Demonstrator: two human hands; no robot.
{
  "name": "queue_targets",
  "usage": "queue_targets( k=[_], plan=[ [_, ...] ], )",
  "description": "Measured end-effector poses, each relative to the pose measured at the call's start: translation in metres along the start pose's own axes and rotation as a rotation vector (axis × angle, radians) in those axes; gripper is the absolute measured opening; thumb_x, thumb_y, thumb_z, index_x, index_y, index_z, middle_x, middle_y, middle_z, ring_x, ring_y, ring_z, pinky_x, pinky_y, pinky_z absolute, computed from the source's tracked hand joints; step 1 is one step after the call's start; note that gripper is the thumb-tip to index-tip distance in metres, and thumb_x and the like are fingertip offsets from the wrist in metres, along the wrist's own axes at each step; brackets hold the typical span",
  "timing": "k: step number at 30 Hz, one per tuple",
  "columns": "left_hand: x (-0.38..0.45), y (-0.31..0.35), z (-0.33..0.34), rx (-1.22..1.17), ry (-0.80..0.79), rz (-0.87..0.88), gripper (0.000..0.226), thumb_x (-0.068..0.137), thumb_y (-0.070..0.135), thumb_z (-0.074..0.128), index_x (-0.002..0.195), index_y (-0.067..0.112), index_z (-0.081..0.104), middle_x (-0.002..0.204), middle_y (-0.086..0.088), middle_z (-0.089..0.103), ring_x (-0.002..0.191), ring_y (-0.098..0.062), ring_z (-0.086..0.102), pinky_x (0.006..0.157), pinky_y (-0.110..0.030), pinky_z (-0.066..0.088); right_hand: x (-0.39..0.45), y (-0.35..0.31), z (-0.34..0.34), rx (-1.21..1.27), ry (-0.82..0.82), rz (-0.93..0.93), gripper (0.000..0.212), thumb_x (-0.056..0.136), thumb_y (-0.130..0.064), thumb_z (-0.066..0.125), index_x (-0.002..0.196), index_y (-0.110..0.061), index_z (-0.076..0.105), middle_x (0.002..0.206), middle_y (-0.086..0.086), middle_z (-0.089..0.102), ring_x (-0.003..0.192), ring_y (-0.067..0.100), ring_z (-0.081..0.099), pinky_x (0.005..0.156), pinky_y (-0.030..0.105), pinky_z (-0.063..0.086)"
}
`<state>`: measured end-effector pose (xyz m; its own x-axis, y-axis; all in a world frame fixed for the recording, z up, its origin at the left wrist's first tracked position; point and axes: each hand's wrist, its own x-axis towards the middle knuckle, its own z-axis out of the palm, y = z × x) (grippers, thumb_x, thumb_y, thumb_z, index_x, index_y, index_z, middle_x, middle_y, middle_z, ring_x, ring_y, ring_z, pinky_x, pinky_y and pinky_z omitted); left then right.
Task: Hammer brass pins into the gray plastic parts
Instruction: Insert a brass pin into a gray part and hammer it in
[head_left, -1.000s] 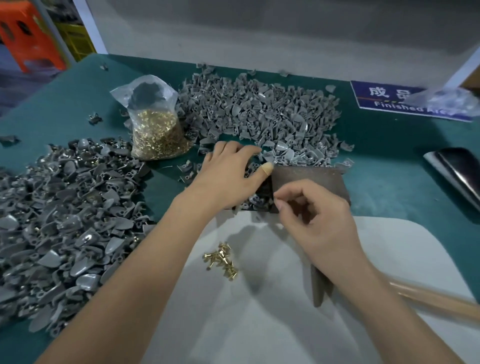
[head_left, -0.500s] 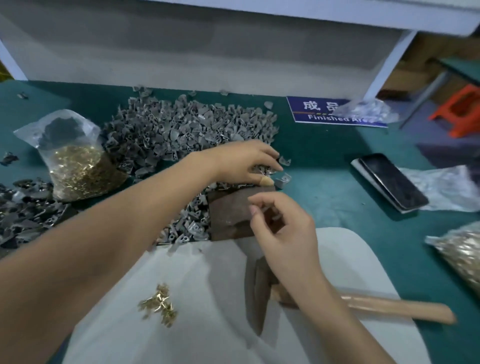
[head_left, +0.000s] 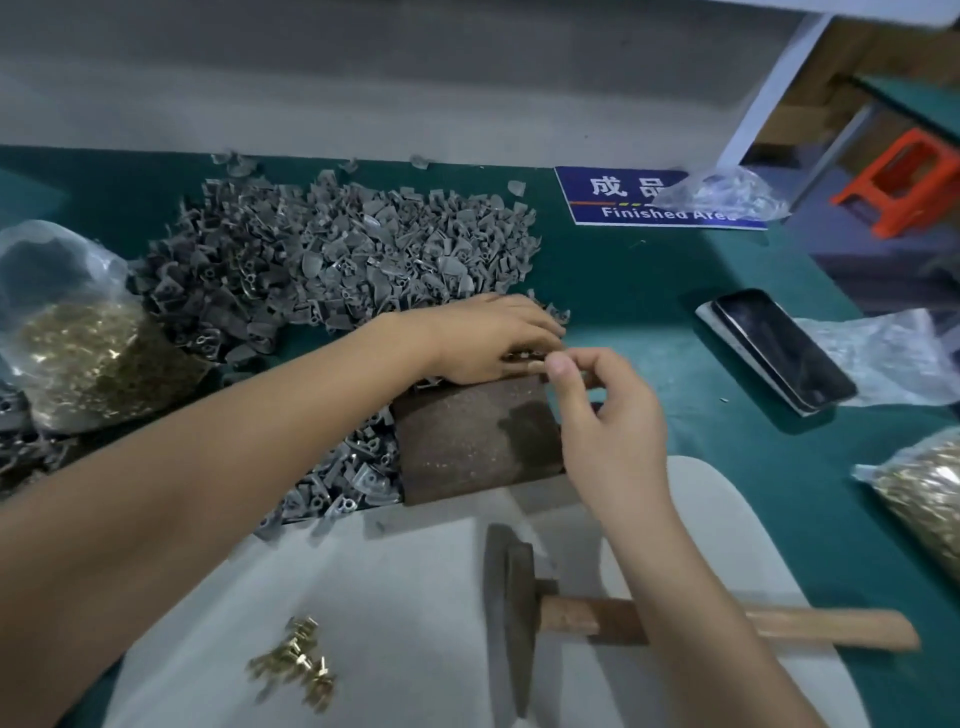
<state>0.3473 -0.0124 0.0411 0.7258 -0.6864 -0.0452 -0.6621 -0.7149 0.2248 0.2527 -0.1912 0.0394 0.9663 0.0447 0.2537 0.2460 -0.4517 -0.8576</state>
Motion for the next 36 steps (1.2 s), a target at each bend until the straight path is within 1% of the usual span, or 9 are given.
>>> queue_targets(
  k=[4,7,12,17,21,23,27,32,36],
  plan=[
    [-0.018,-0.005,0.002,-0.064,0.088,-0.006,0.040,0.101,0.039,0.058,0.137,0.024,0.061,0.144,0.000,0.054,0.133,-0.018,0.044,0.114,-0.031,0.033,0.034,0.003,0.012,0.079,-0.089,0.162,0.019,0.106,-0.031,0.053,0.100,-0.019,0.066,0.096,-0.009,0.069,0.088,-0.005,0.059,0.071,0.010,0.040],
    [-0.037,-0.009,0.000,-0.153,0.079,-0.070,0.032,0.101,0.035,0.058,0.132,0.030,0.065,0.143,0.004,0.053,0.131,-0.014,0.044,0.111,-0.028,0.032,0.048,0.004,0.021,0.147,-0.158,0.210,0.020,0.106,-0.030,0.053,0.100,-0.018,0.067,0.092,-0.009,0.067,0.077,-0.012,0.057,0.066,0.005,0.040],
    [-0.068,-0.011,-0.002,-0.237,0.116,-0.224,0.029,0.101,0.039,0.057,0.122,0.026,0.073,0.138,0.001,0.058,0.126,-0.015,0.049,0.109,-0.038,0.038,0.048,0.005,0.029,0.159,-0.281,0.181,0.019,0.104,-0.032,0.058,0.090,-0.022,0.066,0.070,-0.022,0.064,0.064,-0.013,0.054,0.059,0.005,0.039],
    [-0.079,0.002,-0.005,-0.332,0.228,-0.322,0.032,0.098,0.043,0.058,0.119,0.026,0.075,0.134,0.006,0.062,0.122,-0.004,0.050,0.108,-0.028,0.038,0.049,0.006,0.031,0.117,-0.296,0.154,0.022,0.103,-0.032,0.060,0.086,-0.019,0.066,0.076,-0.008,0.062,0.066,-0.001,0.050,0.061,0.017,0.039],
    [-0.091,0.020,-0.005,-0.349,0.362,-0.409,0.042,0.100,0.044,0.048,0.127,0.022,0.071,0.134,0.003,0.062,0.127,-0.010,0.049,0.107,-0.025,0.032,0.044,0.007,0.035,0.153,-0.343,0.092,0.016,0.102,-0.029,0.061,0.089,-0.023,0.067,0.069,-0.017,0.061,0.063,-0.005,0.050,0.062,0.017,0.039],
    [-0.099,0.029,-0.002,-0.333,0.379,-0.496,0.052,0.098,0.050,0.040,0.133,0.022,0.067,0.139,0.001,0.058,0.134,-0.016,0.043,0.110,-0.026,0.027,0.042,0.007,0.035,0.176,-0.403,0.059,0.015,0.103,-0.028,0.060,0.095,-0.020,0.070,0.073,-0.023,0.066,0.067,-0.007,0.054,0.064,0.015,0.043],
    [-0.105,0.042,0.004,-0.302,0.297,-0.574,0.065,0.095,0.060,0.028,0.140,0.027,0.061,0.149,0.004,0.050,0.140,-0.020,0.039,0.119,-0.042,0.029,0.046,0.009,0.037,0.149,-0.510,0.055,0.017,0.104,-0.030,0.057,0.097,-0.019,0.068,0.119,-0.011,0.070,0.108,0.006,0.064,0.100,0.037,0.050],
    [-0.110,0.045,0.010,-0.246,0.299,-0.580,0.063,0.098,0.061,0.028,0.136,0.028,0.064,0.146,0.007,0.053,0.136,-0.017,0.044,0.115,-0.048,0.035,0.050,0.008,0.037,0.119,-0.520,0.032,0.017,0.101,-0.036,0.059,0.092,-0.025,0.067,0.112,-0.007,0.073,0.111,0.012,0.066,0.100,0.045,0.051],
    [-0.114,0.048,0.016,-0.286,0.372,-0.569,0.049,0.105,0.048,0.033,0.132,0.026,0.067,0.135,0.008,0.060,0.129,-0.016,0.051,0.110,-0.047,0.040,0.052,0.008,0.032,0.104,-0.566,0.030,0.018,0.100,-0.042,0.059,0.091,-0.029,0.067,0.113,-0.005,0.073,0.112,0.015,0.066,0.100,0.046,0.052]
  ],
)
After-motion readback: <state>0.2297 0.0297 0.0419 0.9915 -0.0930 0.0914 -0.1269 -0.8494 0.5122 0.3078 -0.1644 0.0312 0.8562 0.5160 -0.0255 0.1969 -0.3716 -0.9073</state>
